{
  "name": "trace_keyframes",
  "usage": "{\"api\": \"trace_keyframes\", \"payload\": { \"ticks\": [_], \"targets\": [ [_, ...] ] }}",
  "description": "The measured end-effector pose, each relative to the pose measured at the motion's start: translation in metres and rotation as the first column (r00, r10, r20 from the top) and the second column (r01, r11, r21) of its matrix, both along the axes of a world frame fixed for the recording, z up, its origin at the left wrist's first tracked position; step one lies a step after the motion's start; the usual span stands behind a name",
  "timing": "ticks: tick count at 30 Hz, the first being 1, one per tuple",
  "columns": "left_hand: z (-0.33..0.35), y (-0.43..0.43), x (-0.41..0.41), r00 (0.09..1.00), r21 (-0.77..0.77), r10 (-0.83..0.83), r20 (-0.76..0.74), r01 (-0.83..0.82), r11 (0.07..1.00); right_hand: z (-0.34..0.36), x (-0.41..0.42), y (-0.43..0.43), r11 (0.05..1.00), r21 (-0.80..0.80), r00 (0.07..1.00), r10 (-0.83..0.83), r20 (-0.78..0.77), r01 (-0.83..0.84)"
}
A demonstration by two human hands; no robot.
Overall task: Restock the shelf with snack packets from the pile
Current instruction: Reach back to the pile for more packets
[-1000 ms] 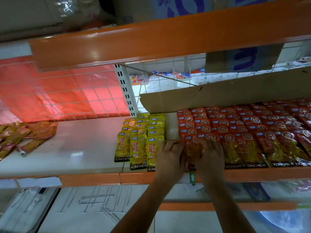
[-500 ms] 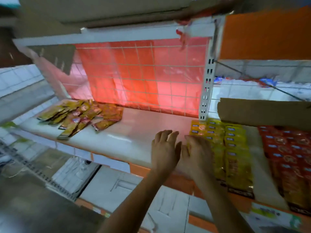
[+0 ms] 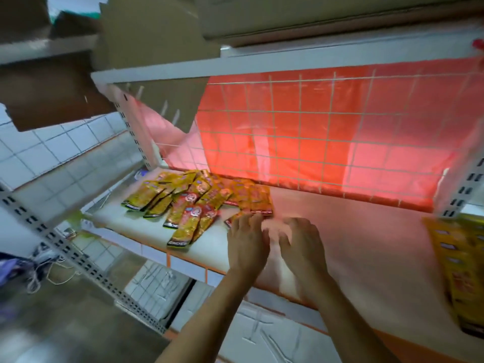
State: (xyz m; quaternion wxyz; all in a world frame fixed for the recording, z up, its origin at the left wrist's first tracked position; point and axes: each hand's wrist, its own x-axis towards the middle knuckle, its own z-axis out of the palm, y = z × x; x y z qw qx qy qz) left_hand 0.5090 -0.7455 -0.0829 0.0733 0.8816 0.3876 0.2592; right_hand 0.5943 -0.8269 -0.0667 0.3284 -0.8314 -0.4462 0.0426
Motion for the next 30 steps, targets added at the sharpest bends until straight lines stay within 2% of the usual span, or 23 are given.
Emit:
{"api": "trace_keyframes", "payload": {
  "ticks": [2,4,7,10,13,16,21,25,30],
  "targets": [
    [-0.006,0.032,-0.016,0.996,0.074,0.055,0.070,-0.060,0.995,-0.003,-0.014,0.023,1.000,-0.004,1.000,0.013,-0.011,-0.013],
    [-0.004,0.052,-0.032,0.990,0.065,0.133,0.051,-0.136,0.989,-0.006,-0.028,0.046,0.999,-0.004,0.999,0.039,-0.037,-0.039],
    [-0.005,0.085,-0.054,0.952,-0.051,0.291,-0.097,-0.297,0.954,-0.006,-0.049,0.078,0.995,0.005,0.993,0.104,-0.057,-0.104],
    [-0.004,0.112,-0.078,0.901,-0.101,0.403,-0.161,-0.421,0.901,-0.006,-0.070,0.107,0.988,-0.026,0.986,0.148,-0.072,-0.150],
    [-0.005,0.124,-0.091,0.836,-0.135,0.453,-0.308,-0.510,0.849,-0.007,-0.085,0.130,0.985,-0.056,0.982,0.159,-0.103,-0.166],
    [-0.012,0.128,-0.095,0.813,-0.143,0.470,-0.344,-0.540,0.830,-0.010,-0.093,0.146,0.985,-0.094,0.983,0.130,-0.127,-0.142],
    [-0.013,0.128,-0.095,0.846,-0.226,0.451,-0.283,-0.516,0.826,-0.015,-0.097,0.153,0.991,-0.086,0.979,0.086,-0.187,-0.104],
    [-0.007,0.123,-0.087,0.912,-0.388,0.406,-0.065,-0.398,0.831,-0.013,-0.093,0.151,0.995,-0.045,0.951,0.066,-0.301,-0.084],
    [-0.003,0.116,-0.069,0.887,-0.436,0.418,0.196,-0.304,0.847,-0.008,-0.082,0.140,0.999,0.022,0.933,0.053,-0.355,-0.048]
  ]
}}
